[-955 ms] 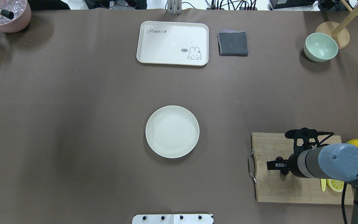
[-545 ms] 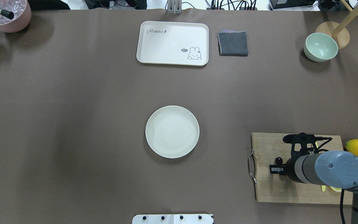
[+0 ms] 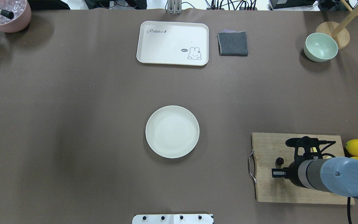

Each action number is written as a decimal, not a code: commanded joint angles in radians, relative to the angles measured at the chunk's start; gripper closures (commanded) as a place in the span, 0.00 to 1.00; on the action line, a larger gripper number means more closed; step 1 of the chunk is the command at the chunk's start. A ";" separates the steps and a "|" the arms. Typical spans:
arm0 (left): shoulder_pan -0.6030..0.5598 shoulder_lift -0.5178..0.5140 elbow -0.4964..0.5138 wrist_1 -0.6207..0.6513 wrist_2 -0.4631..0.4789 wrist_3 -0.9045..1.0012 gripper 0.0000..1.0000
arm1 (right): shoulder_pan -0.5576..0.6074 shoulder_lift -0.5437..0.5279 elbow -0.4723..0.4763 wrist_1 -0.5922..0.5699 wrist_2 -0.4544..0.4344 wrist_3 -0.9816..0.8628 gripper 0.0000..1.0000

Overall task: Place red cherry on plate
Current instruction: 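Close the right gripper on the cherry stems and lift, then carry the cherries with the right gripper over the white plate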

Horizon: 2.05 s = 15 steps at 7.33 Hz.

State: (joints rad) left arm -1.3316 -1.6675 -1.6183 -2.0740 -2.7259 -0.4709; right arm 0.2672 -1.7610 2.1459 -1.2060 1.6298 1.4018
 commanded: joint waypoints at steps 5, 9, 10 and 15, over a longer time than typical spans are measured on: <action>-0.001 -0.001 0.001 0.000 0.000 0.000 0.02 | 0.492 0.039 0.276 -0.356 0.481 -0.282 1.00; -0.001 -0.020 0.006 0.040 0.008 -0.002 0.02 | 0.702 0.546 0.304 -1.020 0.625 -0.480 1.00; -0.003 -0.029 0.006 0.063 0.014 -0.002 0.02 | 0.681 0.651 0.258 -1.074 0.618 -0.472 1.00; -0.055 -0.026 0.017 0.098 0.015 0.000 0.02 | 0.470 1.182 -0.266 -1.091 0.432 -0.356 1.00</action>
State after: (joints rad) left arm -1.3793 -1.6938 -1.6040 -1.9880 -2.7111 -0.4715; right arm 0.7907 -0.7099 2.0333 -2.3122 2.1085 1.0149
